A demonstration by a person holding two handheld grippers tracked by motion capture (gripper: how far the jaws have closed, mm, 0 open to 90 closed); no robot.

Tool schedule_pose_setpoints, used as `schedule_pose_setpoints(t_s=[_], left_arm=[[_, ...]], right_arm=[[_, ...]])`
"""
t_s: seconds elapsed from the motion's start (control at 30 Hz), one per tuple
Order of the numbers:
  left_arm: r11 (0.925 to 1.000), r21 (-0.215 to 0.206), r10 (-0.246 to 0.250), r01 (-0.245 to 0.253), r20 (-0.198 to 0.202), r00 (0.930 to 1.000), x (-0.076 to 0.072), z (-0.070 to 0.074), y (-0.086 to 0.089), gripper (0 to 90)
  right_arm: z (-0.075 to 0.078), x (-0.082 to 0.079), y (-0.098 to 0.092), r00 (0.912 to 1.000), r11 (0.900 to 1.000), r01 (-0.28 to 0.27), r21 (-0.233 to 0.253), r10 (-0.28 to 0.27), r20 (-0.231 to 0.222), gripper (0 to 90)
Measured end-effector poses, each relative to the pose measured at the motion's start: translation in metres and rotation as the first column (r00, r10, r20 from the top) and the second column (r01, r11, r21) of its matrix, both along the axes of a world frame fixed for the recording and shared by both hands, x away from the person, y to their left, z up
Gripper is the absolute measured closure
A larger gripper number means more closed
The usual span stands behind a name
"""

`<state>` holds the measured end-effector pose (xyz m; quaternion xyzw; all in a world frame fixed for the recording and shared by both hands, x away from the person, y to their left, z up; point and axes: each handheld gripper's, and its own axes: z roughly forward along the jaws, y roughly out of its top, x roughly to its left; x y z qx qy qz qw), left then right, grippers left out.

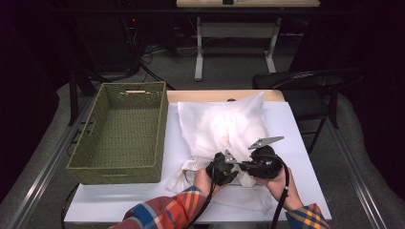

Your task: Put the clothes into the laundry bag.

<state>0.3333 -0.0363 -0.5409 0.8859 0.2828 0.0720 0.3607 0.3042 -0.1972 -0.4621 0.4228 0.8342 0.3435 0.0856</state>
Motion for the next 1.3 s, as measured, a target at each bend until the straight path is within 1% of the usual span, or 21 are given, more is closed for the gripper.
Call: schedule_pose_setpoints(t_s=[0.13,0.2,0.27,0.3,0.37,0.43,0.47,0.5,0.57,0.6,0.63,0.73,0.8,0.87,0.93,1.0,1.03,1.1,1.13,1.2,1.3], left_arm=[[0.9982,-0.017,0.057,-0.057,0.020,0.9981,0.015,0.006,0.004,85.0],[0.9972,-0.004,0.075,-0.075,0.061,0.9954,0.021,0.009,0.003,85.1],[0.9955,-0.004,0.095,-0.095,0.068,0.9932,0.026,0.011,0.003,85.0],[0.9945,-0.004,0.105,-0.105,0.086,0.9907,0.026,0.011,0.003,85.0],[0.9944,0.009,0.104,-0.105,0.101,0.9895,0.027,0.011,0.004,84.9],[0.9926,0.022,0.116,-0.120,0.126,0.9852,0.029,0.009,0.005,85.0],[0.9901,0.021,0.134,-0.139,0.147,0.9800,0.031,0.008,0.005,85.1],[0.9878,0.017,0.150,-0.155,0.150,0.9772,0.034,0.009,0.005,85.1],[0.9829,0.007,0.181,-0.184,0.161,0.9704,0.040,0.012,0.005,85.1],[0.9805,0.014,0.191,-0.196,0.173,0.9663,0.041,0.012,0.005,85.1],[0.9800,0.012,0.194,-0.199,0.165,0.9671,0.043,0.011,0.005,85.0],[0.9858,0.023,0.163,-0.167,0.124,0.9789,0.039,0.010,0.007,81.5],[0.9925,0.026,0.116,-0.120,0.102,0.9880,0.032,0.010,0.012,71.8],[0.9969,0.023,0.073,-0.075,0.070,0.9949,0.024,0.012,0.018,60.5],[0.9990,0.025,0.035,-0.036,0.055,0.9979,0.015,0.016,0.027,48.9],[0.9996,0.028,-0.001,-0.001,0.056,0.9984,0.005,0.023,0.037,42.8],[0.9998,0.018,-0.008,0.007,0.050,0.9987,0.002,0.025,0.042,40.4],[0.9985,0.051,-0.022,0.019,0.066,0.9976,-0.005,0.031,0.055,37.4],[0.9987,0.050,-0.014,0.011,0.063,0.9979,-0.008,0.032,0.062,37.3],[0.9976,0.069,0.000,-0.005,0.065,0.9979,-0.014,0.032,0.079,35.4],[0.9964,0.078,0.027,-0.033,0.074,0.9969,-0.021,0.030,0.097,34.4]], right_arm=[[0.010,-0.003,0.000,0.9998,0.999,0.005,0.039,-0.005,0.018,87.9],[0.014,-0.005,-0.001,0.9992,0.998,0.015,0.054,-0.017,0.037,88.0],[0.016,-0.005,-0.003,0.9987,0.998,0.021,0.063,-0.024,0.045,88.0],[0.015,-0.005,-0.004,0.9987,0.998,0.025,0.066,-0.027,0.042,88.0],[0.013,-0.004,-0.005,0.9990,0.998,0.027,0.062,-0.029,0.035,88.0],[0.011,-0.003,-0.004,0.9992,0.998,0.021,0.061,-0.023,0.031,88.2],[0.011,-0.003,-0.004,0.9995,0.998,0.020,0.061,-0.021,0.024,88.4],[0.012,-0.003,-0.003,0.9997,0.998,0.012,0.059,-0.013,0.023,88.6],[0.014,-0.006,-0.001,0.9997,0.997,0.002,0.078,-0.004,0.024,88.8],[0.015,-0.006,0.000,0.9996,0.997,0.000,0.075,-0.002,0.029,88.7],[0.016,-0.006,-0.001,0.9996,0.997,-0.002,0.083,-0.001,0.028,88.7],[0.012,-0.004,-0.002,1.0000,0.997,0.003,0.080,-0.004,0.008,88.1],[0.008,-0.003,-0.002,0.9999,0.998,-0.005,0.064,0.005,-0.015,87.6],[0.006,-0.004,-0.003,0.9997,0.998,-0.010,0.057,0.011,-0.020,87.1],[0.006,-0.003,-0.003,0.9996,0.998,-0.011,0.056,0.013,-0.023,86.6],[0.005,-0.003,-0.002,0.9995,0.998,-0.016,0.055,0.018,-0.026,86.0],[0.005,-0.003,-0.002,0.9995,0.999,-0.016,0.048,0.018,-0.028,86.0],[0.004,-0.003,-0.002,0.9994,0.999,-0.012,0.045,0.013,-0.031,86.2],[0.004,-0.003,-0.002,0.9994,0.999,-0.011,0.041,0.013,-0.031,86.6],[0.003,-0.004,-0.002,0.9993,0.999,-0.006,0.043,0.008,-0.036,86.8],[0.002,-0.004,-0.002,0.9993,0.999,-0.008,0.035,0.009,-0.036,86.8]])
